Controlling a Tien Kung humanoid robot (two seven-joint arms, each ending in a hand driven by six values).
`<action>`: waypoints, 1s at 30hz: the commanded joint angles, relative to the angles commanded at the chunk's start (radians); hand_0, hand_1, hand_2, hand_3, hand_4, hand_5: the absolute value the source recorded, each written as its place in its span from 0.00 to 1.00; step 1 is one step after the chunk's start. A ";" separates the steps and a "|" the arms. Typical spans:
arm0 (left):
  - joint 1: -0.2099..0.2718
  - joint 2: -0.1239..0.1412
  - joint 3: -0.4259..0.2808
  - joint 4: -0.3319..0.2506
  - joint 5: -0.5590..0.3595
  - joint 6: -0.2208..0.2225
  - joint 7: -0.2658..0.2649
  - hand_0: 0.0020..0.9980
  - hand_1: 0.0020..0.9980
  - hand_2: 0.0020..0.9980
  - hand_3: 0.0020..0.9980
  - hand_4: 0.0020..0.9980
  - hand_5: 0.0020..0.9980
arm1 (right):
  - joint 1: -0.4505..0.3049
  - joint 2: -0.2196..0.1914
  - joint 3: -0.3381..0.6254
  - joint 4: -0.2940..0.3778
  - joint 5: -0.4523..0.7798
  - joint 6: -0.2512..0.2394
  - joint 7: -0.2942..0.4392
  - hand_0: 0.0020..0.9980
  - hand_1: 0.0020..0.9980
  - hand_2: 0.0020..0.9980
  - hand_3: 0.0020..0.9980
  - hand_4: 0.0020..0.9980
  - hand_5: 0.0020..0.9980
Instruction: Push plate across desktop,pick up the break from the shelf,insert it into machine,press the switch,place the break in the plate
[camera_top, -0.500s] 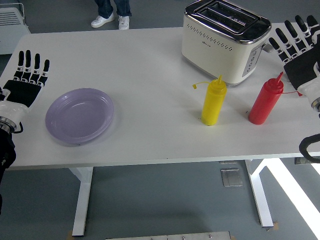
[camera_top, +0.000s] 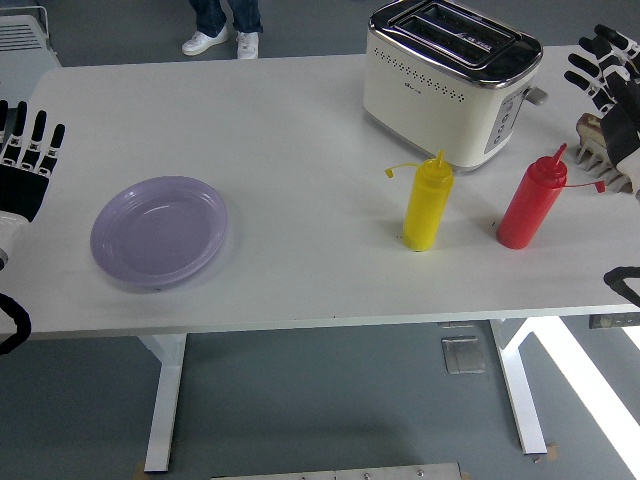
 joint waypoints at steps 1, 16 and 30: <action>0.004 0.002 -0.007 0.000 0.026 0.005 -0.007 0.82 0.76 0.73 0.82 0.80 1.00 | 0.011 -0.007 -0.004 -0.022 -0.042 -0.005 0.001 0.78 0.73 0.72 0.70 0.67 0.23; 0.012 0.003 0.004 0.110 0.350 0.053 -0.132 0.89 0.79 0.75 0.82 0.80 1.00 | 0.126 -0.064 -0.044 -0.305 -0.596 -0.016 -0.146 0.77 0.72 0.72 0.71 0.66 0.20; -0.040 -0.006 0.085 0.271 0.457 0.024 -0.120 0.92 0.82 0.79 0.84 0.81 1.00 | 0.185 -0.076 -0.081 -0.453 -1.046 0.103 -0.239 0.78 0.74 0.74 0.73 0.70 0.23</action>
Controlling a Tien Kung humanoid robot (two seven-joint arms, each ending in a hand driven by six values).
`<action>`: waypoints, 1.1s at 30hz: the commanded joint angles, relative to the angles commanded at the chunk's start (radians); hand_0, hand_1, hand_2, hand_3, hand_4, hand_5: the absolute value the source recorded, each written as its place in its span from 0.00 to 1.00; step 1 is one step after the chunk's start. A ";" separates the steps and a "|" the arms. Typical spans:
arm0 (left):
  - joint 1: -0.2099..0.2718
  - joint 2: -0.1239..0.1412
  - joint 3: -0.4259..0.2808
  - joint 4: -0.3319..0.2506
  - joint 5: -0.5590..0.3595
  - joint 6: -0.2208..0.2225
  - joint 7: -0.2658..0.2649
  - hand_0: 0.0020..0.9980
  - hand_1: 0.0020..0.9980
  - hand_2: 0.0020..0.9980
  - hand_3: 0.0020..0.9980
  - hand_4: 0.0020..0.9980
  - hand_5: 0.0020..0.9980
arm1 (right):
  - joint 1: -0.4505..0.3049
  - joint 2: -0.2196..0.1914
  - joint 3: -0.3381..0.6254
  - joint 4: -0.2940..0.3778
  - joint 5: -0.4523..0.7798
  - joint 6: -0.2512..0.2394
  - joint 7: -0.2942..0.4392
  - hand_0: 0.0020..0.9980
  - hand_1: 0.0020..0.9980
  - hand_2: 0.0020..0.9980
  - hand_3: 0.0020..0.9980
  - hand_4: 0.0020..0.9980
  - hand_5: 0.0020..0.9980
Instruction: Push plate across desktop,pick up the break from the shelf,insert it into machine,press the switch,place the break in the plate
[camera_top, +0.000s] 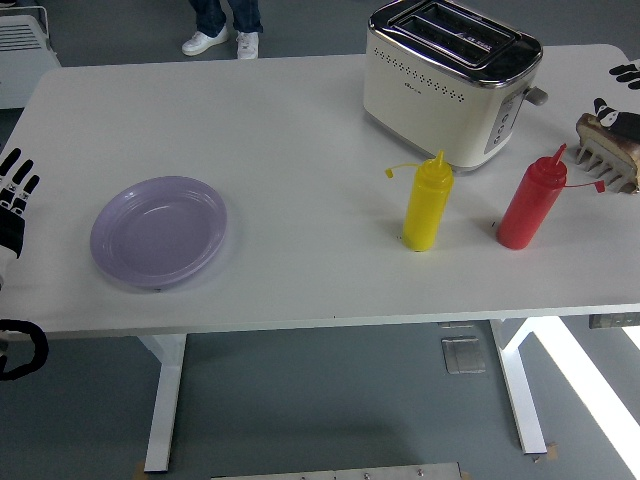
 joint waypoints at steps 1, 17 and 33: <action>-0.002 -0.001 0.005 0.009 0.003 -0.001 -0.001 0.92 0.82 0.79 0.84 0.81 1.00 | 0.000 0.001 -0.004 -0.004 -0.021 0.004 -0.004 0.78 0.74 0.74 0.73 0.70 0.23; -0.005 -0.020 0.066 0.032 -0.018 -0.005 0.002 0.92 0.83 0.79 0.84 0.82 1.00 | -0.012 0.015 -0.048 -0.048 -0.124 0.019 -0.018 0.78 0.74 0.74 0.74 0.74 0.26; -0.005 -0.025 0.091 0.041 -0.037 -0.009 0.003 0.91 0.82 0.79 0.84 0.82 1.00 | 0.022 0.024 -0.076 -0.152 -0.172 -0.001 -0.004 0.77 0.74 0.75 0.74 0.76 0.29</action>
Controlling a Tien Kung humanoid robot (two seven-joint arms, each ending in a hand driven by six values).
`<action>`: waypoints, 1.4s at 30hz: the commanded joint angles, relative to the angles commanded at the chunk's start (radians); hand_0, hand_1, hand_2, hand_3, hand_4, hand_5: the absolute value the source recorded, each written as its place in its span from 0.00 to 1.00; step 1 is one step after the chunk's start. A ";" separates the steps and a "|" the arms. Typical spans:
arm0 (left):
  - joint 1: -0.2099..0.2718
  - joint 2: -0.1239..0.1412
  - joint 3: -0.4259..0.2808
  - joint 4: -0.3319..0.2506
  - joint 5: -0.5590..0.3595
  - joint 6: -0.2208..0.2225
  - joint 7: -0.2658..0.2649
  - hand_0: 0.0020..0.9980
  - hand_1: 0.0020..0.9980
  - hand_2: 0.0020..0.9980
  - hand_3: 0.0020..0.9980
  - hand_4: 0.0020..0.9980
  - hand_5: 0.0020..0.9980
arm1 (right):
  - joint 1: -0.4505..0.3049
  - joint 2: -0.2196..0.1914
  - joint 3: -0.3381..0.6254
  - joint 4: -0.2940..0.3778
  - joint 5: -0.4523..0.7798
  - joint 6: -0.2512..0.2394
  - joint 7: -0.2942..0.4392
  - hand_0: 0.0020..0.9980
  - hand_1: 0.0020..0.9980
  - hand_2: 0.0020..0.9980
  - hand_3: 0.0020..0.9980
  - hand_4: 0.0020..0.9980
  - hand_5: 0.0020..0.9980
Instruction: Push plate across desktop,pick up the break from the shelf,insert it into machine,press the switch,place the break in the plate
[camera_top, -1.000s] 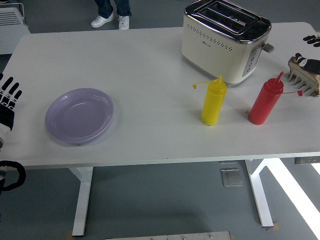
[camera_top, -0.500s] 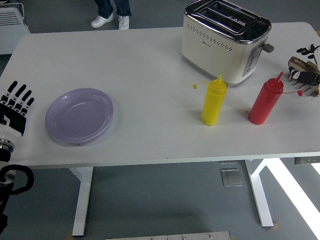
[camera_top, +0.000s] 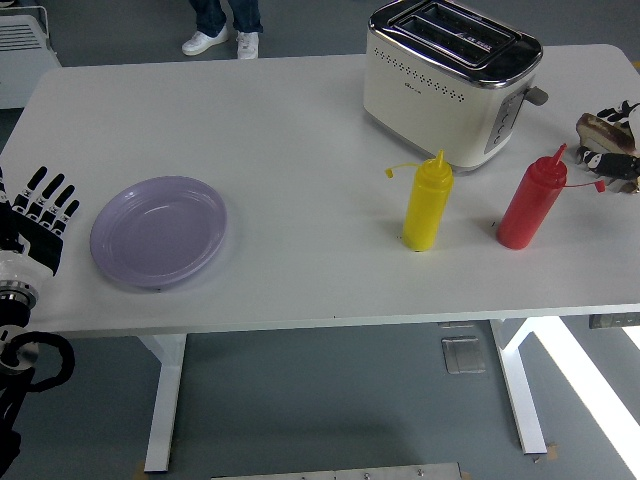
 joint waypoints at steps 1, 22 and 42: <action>0.000 0.000 0.002 0.001 -0.001 0.000 0.000 0.91 0.82 0.79 0.84 0.82 1.00 | 0.003 0.000 -0.003 -0.007 -0.001 -0.006 0.001 0.76 0.72 0.74 0.74 0.75 0.28; -0.022 -0.013 0.094 0.030 -0.048 -0.014 -0.003 0.89 0.82 0.78 0.83 0.82 1.00 | 0.029 0.008 -0.058 -0.077 -0.009 -0.087 0.008 0.67 0.63 0.56 0.68 0.65 0.18; -0.062 -0.022 0.199 0.042 -0.075 -0.011 -0.011 0.88 0.81 0.78 0.82 0.81 1.00 | 0.033 0.012 -0.069 -0.093 -0.026 -0.132 0.009 0.65 0.61 0.52 0.63 0.59 0.15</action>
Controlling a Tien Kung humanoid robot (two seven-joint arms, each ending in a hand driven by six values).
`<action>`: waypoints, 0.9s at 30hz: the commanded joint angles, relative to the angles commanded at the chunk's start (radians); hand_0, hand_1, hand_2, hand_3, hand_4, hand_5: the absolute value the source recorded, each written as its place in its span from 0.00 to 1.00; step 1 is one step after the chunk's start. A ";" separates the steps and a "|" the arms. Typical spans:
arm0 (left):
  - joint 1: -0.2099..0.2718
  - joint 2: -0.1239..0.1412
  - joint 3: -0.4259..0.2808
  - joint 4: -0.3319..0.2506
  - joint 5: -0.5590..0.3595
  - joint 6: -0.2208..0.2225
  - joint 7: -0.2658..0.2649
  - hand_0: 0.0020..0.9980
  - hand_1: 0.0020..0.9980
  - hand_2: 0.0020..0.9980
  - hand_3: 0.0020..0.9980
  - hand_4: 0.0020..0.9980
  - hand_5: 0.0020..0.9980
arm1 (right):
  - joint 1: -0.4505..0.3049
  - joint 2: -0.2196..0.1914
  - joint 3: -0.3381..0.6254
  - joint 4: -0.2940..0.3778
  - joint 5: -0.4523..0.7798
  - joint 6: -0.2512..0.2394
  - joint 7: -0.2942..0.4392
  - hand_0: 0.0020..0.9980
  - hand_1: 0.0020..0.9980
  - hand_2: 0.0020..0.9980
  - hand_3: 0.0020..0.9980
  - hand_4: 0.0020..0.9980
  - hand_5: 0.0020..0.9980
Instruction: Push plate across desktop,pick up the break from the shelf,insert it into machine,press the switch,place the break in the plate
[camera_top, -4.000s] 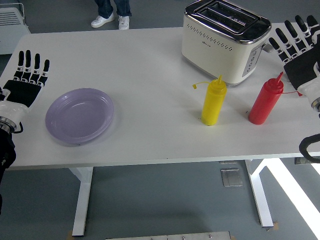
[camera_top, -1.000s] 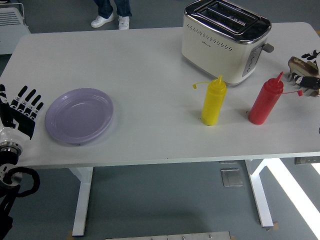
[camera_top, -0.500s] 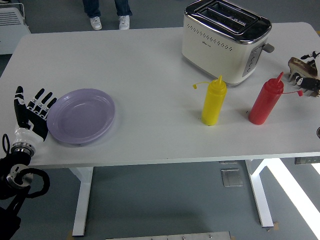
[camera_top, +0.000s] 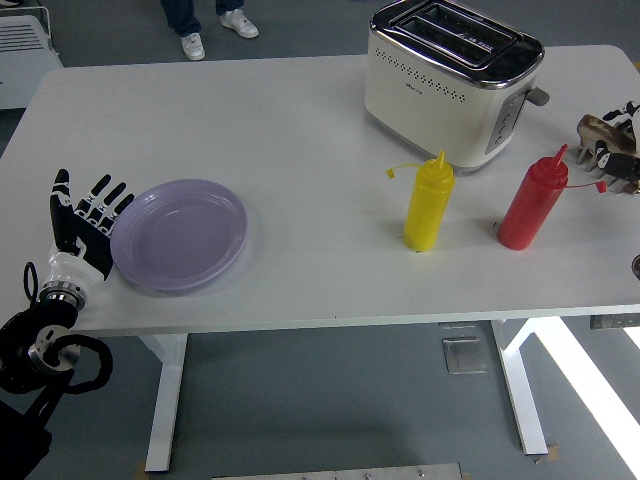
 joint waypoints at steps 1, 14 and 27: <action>-0.002 -0.001 0.002 0.000 0.000 0.000 -0.001 0.88 0.81 0.77 0.82 0.81 1.00 | 0.000 0.000 -0.001 -0.001 -0.001 -0.002 0.000 0.65 0.61 0.52 0.62 0.57 0.14; -0.024 -0.006 0.031 0.008 -0.008 -0.002 0.000 0.88 0.81 0.77 0.81 0.80 1.00 | 0.004 -0.005 -0.009 0.010 0.006 -0.027 0.004 0.64 0.59 0.52 0.56 0.34 0.00; -0.057 -0.011 0.100 0.016 -0.025 -0.003 0.000 0.87 0.81 0.77 0.81 0.80 1.00 | 0.008 -0.003 -0.002 0.028 -0.001 -0.048 0.006 0.63 0.59 0.52 0.54 0.29 0.00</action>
